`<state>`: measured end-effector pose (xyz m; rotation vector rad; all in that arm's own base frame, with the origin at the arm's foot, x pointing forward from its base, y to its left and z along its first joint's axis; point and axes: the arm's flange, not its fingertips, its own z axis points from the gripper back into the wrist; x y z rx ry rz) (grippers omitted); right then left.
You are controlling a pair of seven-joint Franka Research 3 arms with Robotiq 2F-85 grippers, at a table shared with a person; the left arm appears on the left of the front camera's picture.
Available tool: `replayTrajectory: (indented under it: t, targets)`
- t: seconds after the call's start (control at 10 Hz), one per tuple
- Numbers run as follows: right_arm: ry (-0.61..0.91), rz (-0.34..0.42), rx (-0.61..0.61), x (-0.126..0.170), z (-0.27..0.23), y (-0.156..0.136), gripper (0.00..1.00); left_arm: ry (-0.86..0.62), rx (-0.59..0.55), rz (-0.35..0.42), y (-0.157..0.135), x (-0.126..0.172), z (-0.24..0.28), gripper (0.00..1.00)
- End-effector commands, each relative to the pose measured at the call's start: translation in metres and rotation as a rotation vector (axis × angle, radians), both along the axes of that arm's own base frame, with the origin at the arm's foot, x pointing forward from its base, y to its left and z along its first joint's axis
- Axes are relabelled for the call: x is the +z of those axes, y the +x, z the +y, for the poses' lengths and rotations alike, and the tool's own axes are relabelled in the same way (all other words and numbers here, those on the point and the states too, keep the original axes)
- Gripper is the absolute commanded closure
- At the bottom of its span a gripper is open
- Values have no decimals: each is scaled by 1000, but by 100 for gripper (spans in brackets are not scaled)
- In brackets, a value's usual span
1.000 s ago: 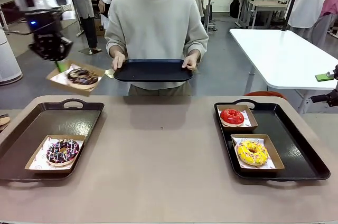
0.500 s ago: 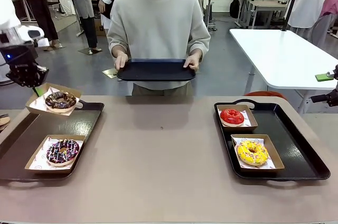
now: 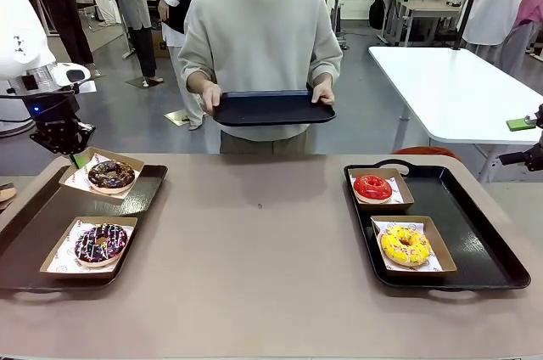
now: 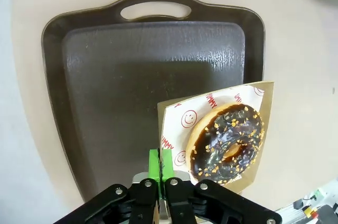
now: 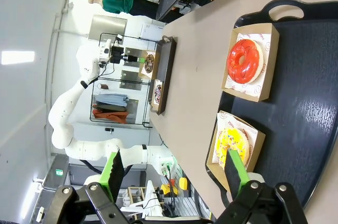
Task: Individually package the donuts and arrange them on the tray.
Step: Place the picked Paper togo box on the Handle tray.
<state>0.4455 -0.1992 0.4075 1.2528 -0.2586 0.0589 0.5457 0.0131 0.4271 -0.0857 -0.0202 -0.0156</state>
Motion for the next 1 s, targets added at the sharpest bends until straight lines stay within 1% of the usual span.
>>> replayTrajectory:
  t: [0.0, 0.4, 0.5, 0.6, 0.7, 0.9]
  targets:
    - [7, -5, 8, 1, 0, -1, 0, 1, -6, 0, -4, 1, 6, 99]
    - [7, -5, 8, 1, 0, -1, 0, 1, 5, 1, 0, 0, 3, 99]
    - [7, -5, 8, 1, 0, -1, 0, -39, 15, 6, 8, -9, 1, 99]
    - [7, -5, 8, 1, 0, -1, 0, -84, 56, -28, 14, -14, 2, 99]
    - [7, -5, 8, 1, 0, -1, 0, -75, 67, -21, 23, -18, -1, 99]
    - [7, -5, 8, 1, 0, -1, 0, -57, 72, -16, 24, -25, -7, 99]
